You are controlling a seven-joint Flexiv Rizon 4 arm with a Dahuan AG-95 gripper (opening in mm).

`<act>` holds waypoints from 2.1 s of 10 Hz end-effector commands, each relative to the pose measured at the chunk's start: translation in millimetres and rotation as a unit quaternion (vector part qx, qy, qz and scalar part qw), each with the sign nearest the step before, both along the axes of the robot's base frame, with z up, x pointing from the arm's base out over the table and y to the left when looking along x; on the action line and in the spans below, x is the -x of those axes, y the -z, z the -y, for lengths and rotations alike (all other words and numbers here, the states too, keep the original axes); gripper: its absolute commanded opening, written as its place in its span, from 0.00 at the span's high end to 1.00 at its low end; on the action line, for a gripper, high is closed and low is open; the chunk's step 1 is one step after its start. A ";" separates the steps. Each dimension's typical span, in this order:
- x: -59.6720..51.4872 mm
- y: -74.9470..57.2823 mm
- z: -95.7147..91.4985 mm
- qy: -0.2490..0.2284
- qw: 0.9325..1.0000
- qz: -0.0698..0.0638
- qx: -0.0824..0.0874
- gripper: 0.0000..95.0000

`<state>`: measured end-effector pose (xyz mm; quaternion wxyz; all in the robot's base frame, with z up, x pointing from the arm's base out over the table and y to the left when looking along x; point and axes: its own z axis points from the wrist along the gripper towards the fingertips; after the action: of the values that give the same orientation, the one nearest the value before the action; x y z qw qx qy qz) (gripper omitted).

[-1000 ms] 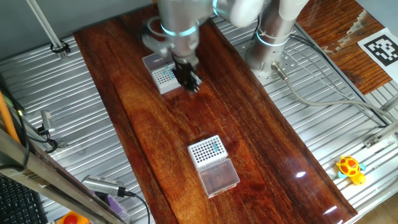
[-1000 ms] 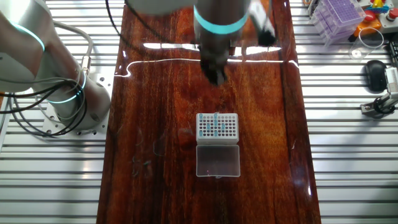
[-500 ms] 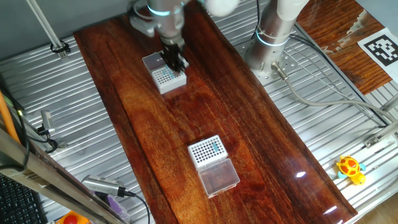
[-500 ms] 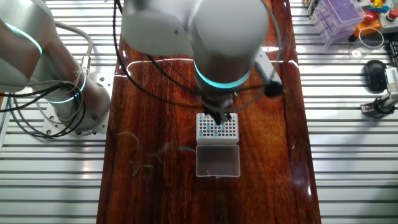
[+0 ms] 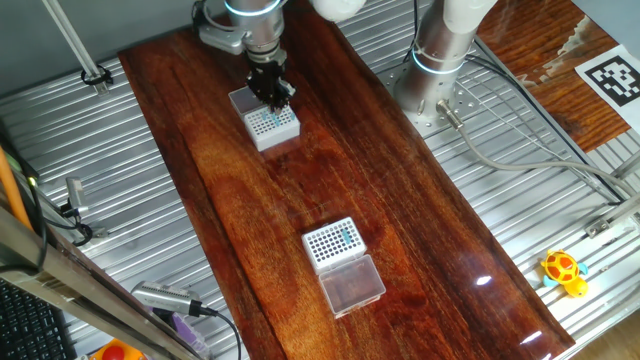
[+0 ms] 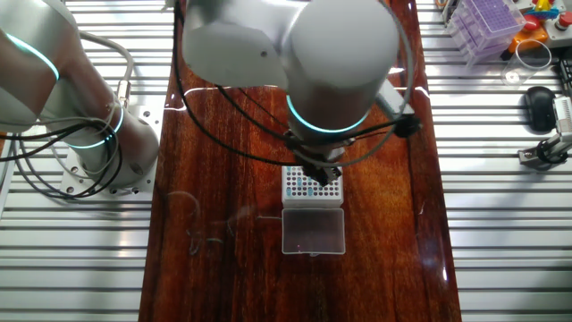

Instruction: Transfer all medium pipette tips from one holder to another

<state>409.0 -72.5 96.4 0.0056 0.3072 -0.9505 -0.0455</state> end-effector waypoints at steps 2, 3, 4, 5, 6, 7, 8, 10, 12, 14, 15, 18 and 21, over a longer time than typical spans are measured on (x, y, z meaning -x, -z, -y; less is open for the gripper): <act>-9.4 3.0 -8.2 0.002 1.000 0.002 -0.001 0.80; -12.2 5.5 -12.6 0.004 1.000 0.004 -0.001 0.80; -12.8 6.2 -13.7 0.002 1.000 0.004 -0.001 0.80; -13.1 6.9 -14.6 -0.004 1.000 0.004 0.000 0.80; -13.1 7.0 -14.8 -0.007 1.000 0.004 0.002 0.80; -12.5 7.5 -14.8 -0.014 1.000 0.004 0.004 0.80; -11.7 8.0 -14.8 -0.017 1.000 0.004 0.005 0.80; -8.2 10.1 -14.5 -0.022 1.000 0.004 0.005 0.80; -2.8 13.4 -14.4 -0.025 1.000 0.006 0.005 0.80; -0.8 15.1 -14.7 -0.027 1.000 0.006 0.005 0.80; 0.8 17.2 -15.8 -0.027 1.000 0.007 0.007 0.80; 0.8 18.1 -16.7 -0.028 1.000 0.008 0.010 0.80; 0.8 18.2 -16.8 -0.035 0.999 0.010 0.013 1.00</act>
<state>408.3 -56.1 78.1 0.0013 0.3410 -0.9396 -0.0295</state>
